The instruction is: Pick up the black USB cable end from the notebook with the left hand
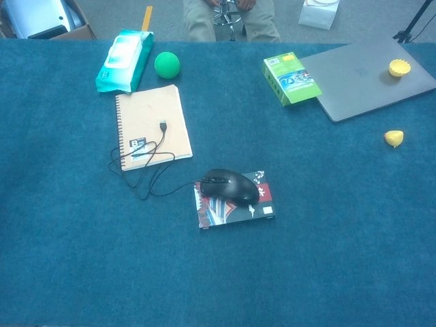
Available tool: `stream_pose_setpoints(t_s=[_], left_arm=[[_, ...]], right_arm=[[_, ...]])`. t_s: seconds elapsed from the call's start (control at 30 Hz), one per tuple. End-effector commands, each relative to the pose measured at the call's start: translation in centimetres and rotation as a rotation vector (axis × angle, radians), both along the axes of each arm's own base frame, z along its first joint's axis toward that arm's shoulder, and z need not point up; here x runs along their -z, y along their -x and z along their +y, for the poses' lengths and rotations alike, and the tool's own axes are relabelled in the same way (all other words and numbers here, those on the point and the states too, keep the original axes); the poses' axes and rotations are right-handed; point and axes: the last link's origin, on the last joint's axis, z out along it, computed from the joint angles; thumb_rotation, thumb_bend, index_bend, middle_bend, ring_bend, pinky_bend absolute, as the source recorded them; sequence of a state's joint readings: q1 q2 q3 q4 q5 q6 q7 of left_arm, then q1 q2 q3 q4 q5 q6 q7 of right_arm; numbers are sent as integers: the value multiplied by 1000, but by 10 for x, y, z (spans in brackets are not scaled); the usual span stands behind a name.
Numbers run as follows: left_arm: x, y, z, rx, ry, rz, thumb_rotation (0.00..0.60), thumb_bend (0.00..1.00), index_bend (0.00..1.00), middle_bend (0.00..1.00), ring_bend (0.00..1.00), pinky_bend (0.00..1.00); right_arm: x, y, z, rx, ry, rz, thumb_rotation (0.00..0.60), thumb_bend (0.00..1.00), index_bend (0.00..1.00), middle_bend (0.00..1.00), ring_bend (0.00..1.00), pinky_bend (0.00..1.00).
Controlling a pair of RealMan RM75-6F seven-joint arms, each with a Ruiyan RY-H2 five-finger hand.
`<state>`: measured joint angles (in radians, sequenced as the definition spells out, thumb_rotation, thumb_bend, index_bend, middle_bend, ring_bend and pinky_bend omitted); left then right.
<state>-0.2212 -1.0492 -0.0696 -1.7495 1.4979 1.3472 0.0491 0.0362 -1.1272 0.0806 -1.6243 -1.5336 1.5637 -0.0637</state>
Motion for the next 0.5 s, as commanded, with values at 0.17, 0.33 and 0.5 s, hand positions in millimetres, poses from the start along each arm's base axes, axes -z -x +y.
stream_pose_setpoints(t_s=[0.17,0.33,0.5], left_arm=[[5,-21,36,138,110,-24,600,371,298,164,57,18],[18,-33,64,229,222,-44,600,371,353,181,59,18],[36,-43,92,307,317,-31,600,371,366,185,59,18]], right_arm=[[2,-4,-1,-9,-12,1,600,414,566,470,384,449],[4,-6,-1,-8,-16,6,600,414,566,470,384,449],[5,-10,-1,-9,-22,16,600,414,567,470,385,449]])
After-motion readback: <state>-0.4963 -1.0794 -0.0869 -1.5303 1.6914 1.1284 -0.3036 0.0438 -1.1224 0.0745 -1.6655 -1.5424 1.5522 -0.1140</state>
